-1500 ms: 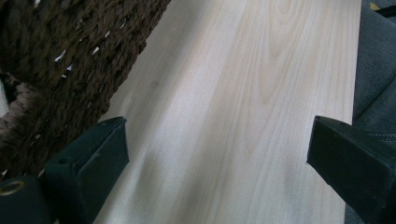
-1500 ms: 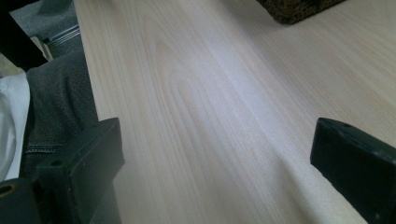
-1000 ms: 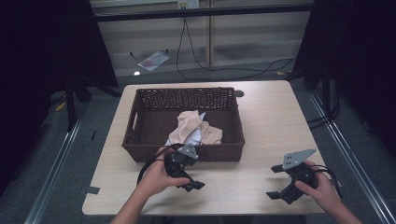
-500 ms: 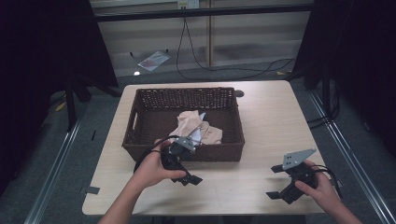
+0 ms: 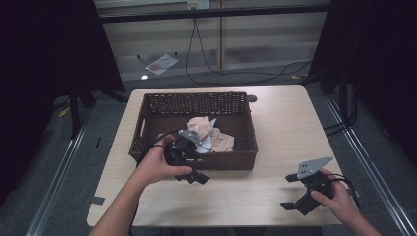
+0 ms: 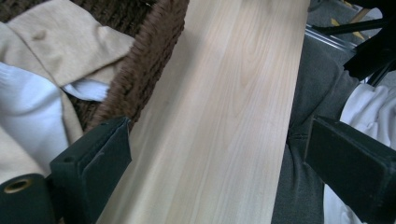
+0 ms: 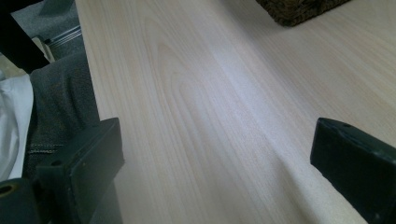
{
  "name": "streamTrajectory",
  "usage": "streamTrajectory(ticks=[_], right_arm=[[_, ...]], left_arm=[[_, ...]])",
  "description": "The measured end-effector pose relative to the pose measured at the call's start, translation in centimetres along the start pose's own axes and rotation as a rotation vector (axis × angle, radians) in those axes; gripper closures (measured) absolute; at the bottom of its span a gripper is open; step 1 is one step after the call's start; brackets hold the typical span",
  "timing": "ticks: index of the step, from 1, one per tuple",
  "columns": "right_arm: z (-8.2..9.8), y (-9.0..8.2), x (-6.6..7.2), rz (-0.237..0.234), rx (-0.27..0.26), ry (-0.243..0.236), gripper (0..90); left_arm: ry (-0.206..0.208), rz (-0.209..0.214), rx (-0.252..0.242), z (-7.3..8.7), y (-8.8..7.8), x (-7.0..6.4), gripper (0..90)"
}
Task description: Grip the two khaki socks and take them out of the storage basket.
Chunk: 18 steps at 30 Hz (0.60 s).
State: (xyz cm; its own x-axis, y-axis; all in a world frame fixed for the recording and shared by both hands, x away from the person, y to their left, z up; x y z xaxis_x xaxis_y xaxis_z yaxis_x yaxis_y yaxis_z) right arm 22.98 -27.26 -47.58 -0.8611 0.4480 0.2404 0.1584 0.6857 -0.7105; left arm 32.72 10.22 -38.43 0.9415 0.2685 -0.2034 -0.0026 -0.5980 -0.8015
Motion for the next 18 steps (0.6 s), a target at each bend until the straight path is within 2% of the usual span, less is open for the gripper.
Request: streamTrajectory(ticks=[8, 10, 11, 12, 14, 15, 18], right_arm=[[0.0, 0.0, 0.0, 0.0, 0.003, -0.004, 2.5], [0.0, 0.0, 0.0, 0.0, 0.003, -0.004, 2.5], [0.0, 0.0, 0.0, 0.0, 0.002, -0.003, 2.5], [0.0, 0.0, 0.0, 0.0, 0.001, 0.0, 2.5], [0.0, 0.0, 0.0, -0.001, 0.001, -0.001, 2.5], [0.0, 0.0, 0.0, 0.0, 0.001, -0.001, 2.6], [0.0, 0.0, 0.0, -0.001, 0.002, -0.001, 2.5]], left_arm=[[-0.028, -0.041, -0.001, -1.0, -1.1, 1.3, 6.6], [-0.031, -0.048, 0.01, -1.2, -1.3, 1.6, 6.7], [-0.018, -0.057, 0.02, -1.3, -1.4, 1.9, 6.7], [-0.035, -0.059, 0.014, -1.4, -1.4, 2.0, 6.7], [-0.041, -0.063, 0.029, -1.7, -1.5, 2.4, 6.9], [-0.027, -0.069, 0.043, -1.8, -1.5, 2.6, 7.0], [-0.028, -0.084, 0.07, -2.1, -1.5, 3.3, 7.1]])
Point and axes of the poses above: each handheld gripper's, and its own axes: y roughly forward along the jaws, z roughly out of its underside, x roughly to its left, the point moved 1 cm from there along y, roughly forward along the jaws, and after that the axes turned 4 degrees about -z, right-handed, at the moved point
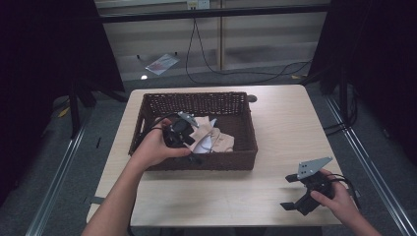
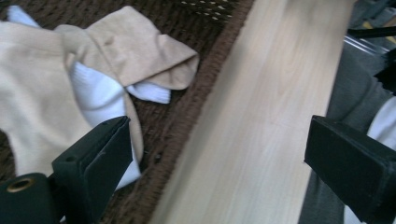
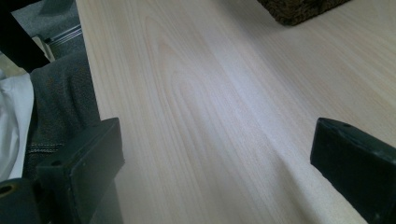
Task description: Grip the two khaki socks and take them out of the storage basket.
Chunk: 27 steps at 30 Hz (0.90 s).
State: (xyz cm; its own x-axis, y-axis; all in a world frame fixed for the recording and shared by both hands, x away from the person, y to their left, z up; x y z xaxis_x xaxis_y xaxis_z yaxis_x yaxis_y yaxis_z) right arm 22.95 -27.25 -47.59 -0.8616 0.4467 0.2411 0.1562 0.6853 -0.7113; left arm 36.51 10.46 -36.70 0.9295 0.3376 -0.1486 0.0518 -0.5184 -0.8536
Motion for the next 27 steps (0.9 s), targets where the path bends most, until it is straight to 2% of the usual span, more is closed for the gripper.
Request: streamTrajectory(ticks=[1, 2, 3, 4, 16, 18, 21, 23, 24, 26, 27], right_arm=[[0.0, 0.0, 0.0, -0.001, 0.0, -0.002, 2.5], [0.0, 0.0, 0.0, -0.001, 0.0, -0.002, 2.5], [0.0, 0.0, 0.0, 0.0, 0.0, -0.003, 2.5], [0.0, 0.0, 0.0, 0.004, 0.004, -0.007, 2.5], [-0.1, 0.0, 0.0, 0.0, -0.001, -0.008, 2.6], [-0.1, 0.0, 0.0, -0.001, 0.0, -0.011, 2.5], [-0.1, 0.0, 0.0, 0.0, 0.0, -0.01, 2.6], [-0.1, -0.1, 0.0, 0.0, -0.001, -0.009, 2.5], [-0.1, -0.1, 0.0, 0.003, 0.001, -0.011, 2.5], [-0.1, -0.1, 0.0, 0.005, 0.0, -0.013, 2.5], [-0.1, -0.1, 0.0, 0.004, -0.001, -0.01, 2.6]], left_arm=[[-0.003, -0.006, 0.006, -0.1, 0.0, 0.2, 7.2], [-0.026, -0.009, -0.008, -0.2, 0.1, 0.3, 7.2], [-0.005, -0.017, 0.006, -0.3, 0.1, 0.6, 7.2], [-0.007, -0.023, 0.012, -0.3, 0.1, 0.8, 7.3], [-0.085, -0.074, -0.006, -0.6, 0.3, 3.5, 8.7], [-0.079, -0.08, -0.002, -0.7, 0.2, 4.0, 9.3], [-0.108, -0.103, 0.0, -0.9, 0.4, 4.5, 10.0], [-0.098, -0.107, 0.017, -0.9, 0.5, 5.0, 10.3], [-0.114, -0.115, 0.008, -0.9, 0.7, 5.1, 10.9], [-0.11, -0.119, 0.024, -1.0, 0.9, 5.5, 11.7], [-0.123, -0.127, 0.015, -1.0, 1.0, 5.6, 12.2]])
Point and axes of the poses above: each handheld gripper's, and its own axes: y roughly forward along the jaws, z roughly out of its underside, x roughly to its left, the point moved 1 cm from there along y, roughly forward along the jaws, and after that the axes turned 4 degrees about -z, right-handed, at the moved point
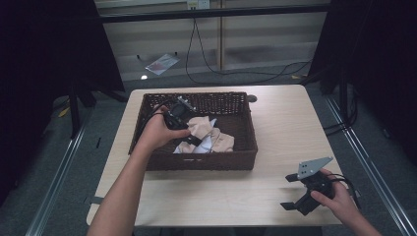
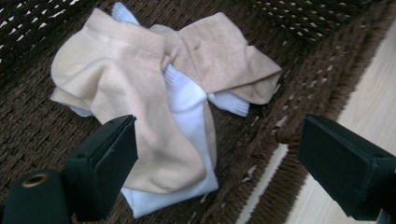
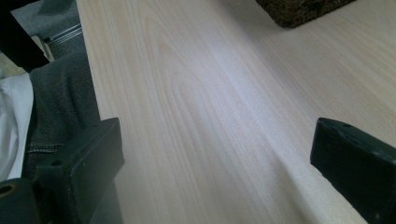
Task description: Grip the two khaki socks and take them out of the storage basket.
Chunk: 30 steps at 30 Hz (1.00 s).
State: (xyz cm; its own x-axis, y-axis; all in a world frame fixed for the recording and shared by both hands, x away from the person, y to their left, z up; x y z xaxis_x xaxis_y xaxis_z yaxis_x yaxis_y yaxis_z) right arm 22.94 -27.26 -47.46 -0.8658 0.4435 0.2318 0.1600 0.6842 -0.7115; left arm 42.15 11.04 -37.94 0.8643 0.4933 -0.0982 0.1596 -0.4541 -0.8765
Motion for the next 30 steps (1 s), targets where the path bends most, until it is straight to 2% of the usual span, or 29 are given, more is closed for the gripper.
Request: streamTrajectory(ticks=[2, 3, 4, 8, 11, 14, 18, 22, 23, 25, 27, 30], right_arm=[[0.0, 0.0, 0.0, 0.001, 0.0, 0.0, 2.6], [0.0, 0.0, 0.0, 0.001, -0.001, -0.002, 2.5], [0.0, 0.0, 0.0, 0.0, -0.002, -0.002, 2.5], [0.0, 0.0, 0.0, 0.0, -0.002, -0.001, 2.6], [0.0, 0.0, 0.0, 0.001, -0.002, -0.002, 2.5], [0.0, 0.0, 0.0, 0.0, -0.002, -0.003, 2.5], [0.0, 0.0, 0.0, 0.001, -0.003, -0.004, 2.5], [0.0, 0.0, 0.0, 0.0, -0.003, -0.006, 2.5], [0.0, 0.0, -0.1, -0.001, 0.0, -0.008, 2.5], [0.0, 0.0, -0.1, -0.004, -0.002, -0.003, 2.5], [0.0, 0.0, -0.1, -0.004, -0.001, -0.002, 2.5], [0.0, 0.0, -0.1, -0.006, -0.004, -0.003, 2.5]], left_arm=[[0.006, -0.011, 0.011, -0.1, 0.2, 0.4, 13.5], [-0.01, -0.011, 0.003, -0.1, 0.4, 0.5, 14.0], [0.001, -0.016, 0.011, -0.1, 0.5, 0.7, 14.4], [-0.026, -0.027, 0.009, 0.1, 1.1, 1.5, 17.3], [-0.023, -0.043, 0.023, 0.2, 1.5, 2.0, 19.0], [-0.052, -0.07, 0.031, 0.4, 1.9, 2.5, 23.1], [-0.063, -0.079, 0.032, 0.7, 2.6, 3.3, 28.5], [-0.065, -0.081, 0.021, 0.7, 3.2, 3.6, 36.9], [-0.075, -0.084, 0.017, 0.7, 3.3, 3.7, 43.5], [-0.091, -0.073, 0.007, 0.6, 3.6, 3.8, 46.6], [-0.081, -0.085, 0.016, 0.5, 3.7, 4.0, 53.5], [-0.081, -0.078, 0.026, 0.4, 3.9, 4.1, 62.1]])
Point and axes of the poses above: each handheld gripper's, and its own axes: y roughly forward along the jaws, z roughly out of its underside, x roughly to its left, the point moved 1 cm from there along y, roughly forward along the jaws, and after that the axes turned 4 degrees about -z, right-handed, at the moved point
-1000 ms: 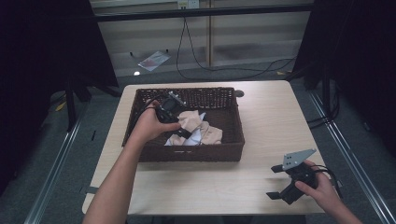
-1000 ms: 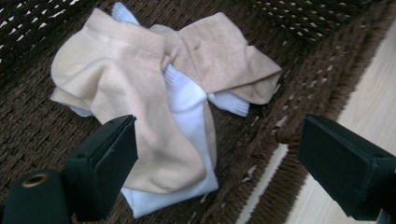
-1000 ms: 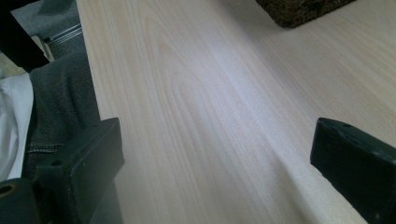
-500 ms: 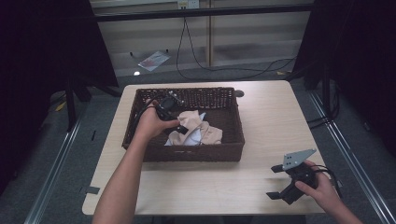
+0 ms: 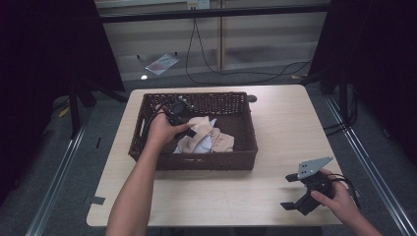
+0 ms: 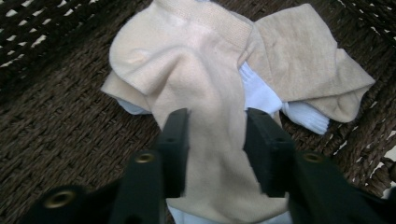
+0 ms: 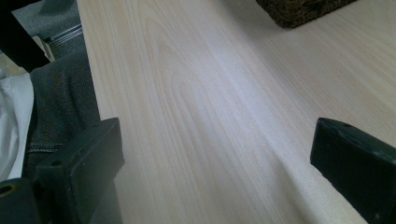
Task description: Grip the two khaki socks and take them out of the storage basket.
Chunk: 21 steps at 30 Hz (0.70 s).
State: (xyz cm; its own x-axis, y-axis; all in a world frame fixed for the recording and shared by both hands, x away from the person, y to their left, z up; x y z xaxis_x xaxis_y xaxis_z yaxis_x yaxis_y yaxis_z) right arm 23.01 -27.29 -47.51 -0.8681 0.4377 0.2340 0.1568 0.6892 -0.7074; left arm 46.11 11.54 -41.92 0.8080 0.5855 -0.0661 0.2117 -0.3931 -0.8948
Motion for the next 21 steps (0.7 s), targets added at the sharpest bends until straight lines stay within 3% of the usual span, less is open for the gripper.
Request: streamTrajectory(ticks=[3, 7, 15, 18, 21], right_arm=[[0.0, 0.0, 0.0, 0.001, 0.001, 0.0, 2.5], [0.0, 0.0, 0.0, 0.0, 0.006, 0.003, 2.5], [0.0, 0.0, 0.0, -0.003, 0.005, 0.0, 2.6], [0.0, 0.0, 0.0, 0.002, 0.001, -0.005, 2.6], [0.0, -0.1, 0.0, 0.004, 0.001, -0.003, 2.5]], left_arm=[[0.008, 0.004, 0.007, -0.1, 0.2, 0.1, 66.5], [-0.02, 0.003, -0.011, -0.3, 0.5, 0.0, 69.4], [-0.038, -0.002, -0.001, -0.5, 1.2, -0.1, 75.0], [-0.05, 0.008, 0.012, -0.6, 1.2, -0.2, 86.3], [-0.061, 0.007, 0.018, -0.7, 1.2, -0.4, 88.5]])
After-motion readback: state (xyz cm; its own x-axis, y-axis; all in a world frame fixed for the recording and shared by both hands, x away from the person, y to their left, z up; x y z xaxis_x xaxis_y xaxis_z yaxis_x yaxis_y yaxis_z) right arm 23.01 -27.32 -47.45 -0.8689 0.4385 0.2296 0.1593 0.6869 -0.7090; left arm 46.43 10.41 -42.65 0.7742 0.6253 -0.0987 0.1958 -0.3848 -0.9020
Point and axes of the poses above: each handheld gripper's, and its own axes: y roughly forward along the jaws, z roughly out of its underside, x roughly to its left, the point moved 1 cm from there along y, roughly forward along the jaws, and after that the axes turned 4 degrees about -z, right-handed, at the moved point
